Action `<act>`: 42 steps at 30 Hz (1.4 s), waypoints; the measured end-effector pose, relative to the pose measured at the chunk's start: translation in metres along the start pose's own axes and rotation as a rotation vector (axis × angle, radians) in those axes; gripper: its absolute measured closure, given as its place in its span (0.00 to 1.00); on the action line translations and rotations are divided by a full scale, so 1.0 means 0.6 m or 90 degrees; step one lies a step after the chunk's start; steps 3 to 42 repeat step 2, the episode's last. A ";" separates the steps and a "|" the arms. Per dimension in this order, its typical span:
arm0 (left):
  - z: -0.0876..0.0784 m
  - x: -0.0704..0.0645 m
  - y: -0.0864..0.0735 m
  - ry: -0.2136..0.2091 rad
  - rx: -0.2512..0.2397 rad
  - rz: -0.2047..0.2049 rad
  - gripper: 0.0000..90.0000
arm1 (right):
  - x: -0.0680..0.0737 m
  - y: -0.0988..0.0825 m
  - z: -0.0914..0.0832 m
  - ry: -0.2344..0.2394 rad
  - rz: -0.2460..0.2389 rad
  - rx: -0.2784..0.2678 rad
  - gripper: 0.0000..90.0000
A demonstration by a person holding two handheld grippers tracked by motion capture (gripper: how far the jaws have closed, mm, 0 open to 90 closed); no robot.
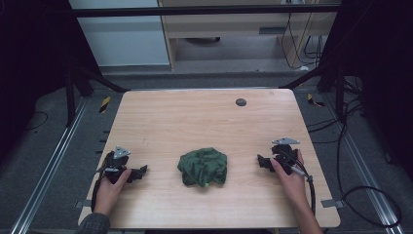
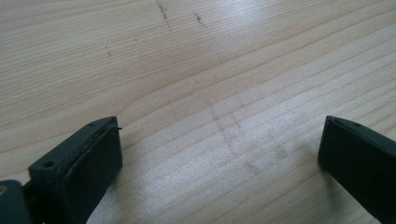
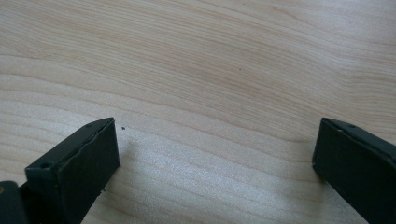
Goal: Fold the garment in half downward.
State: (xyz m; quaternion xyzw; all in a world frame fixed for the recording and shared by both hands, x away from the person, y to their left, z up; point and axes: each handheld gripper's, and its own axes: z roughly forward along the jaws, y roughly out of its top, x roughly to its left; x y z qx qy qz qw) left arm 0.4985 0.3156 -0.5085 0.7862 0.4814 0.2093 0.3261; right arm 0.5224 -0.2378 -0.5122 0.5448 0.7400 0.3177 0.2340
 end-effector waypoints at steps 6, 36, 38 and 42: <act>0.000 0.000 0.000 0.001 0.000 -0.001 0.00 | 0.001 0.001 0.001 -0.005 0.003 0.000 0.00; 0.000 0.000 0.000 0.001 0.000 -0.001 0.00 | 0.001 0.001 0.001 -0.005 0.003 0.000 0.00; 0.000 0.000 0.000 0.001 0.000 -0.001 0.00 | 0.001 0.001 0.001 -0.005 0.003 0.000 0.00; 0.000 0.000 0.000 0.001 0.000 -0.001 0.00 | 0.001 0.001 0.001 -0.005 0.003 0.000 0.00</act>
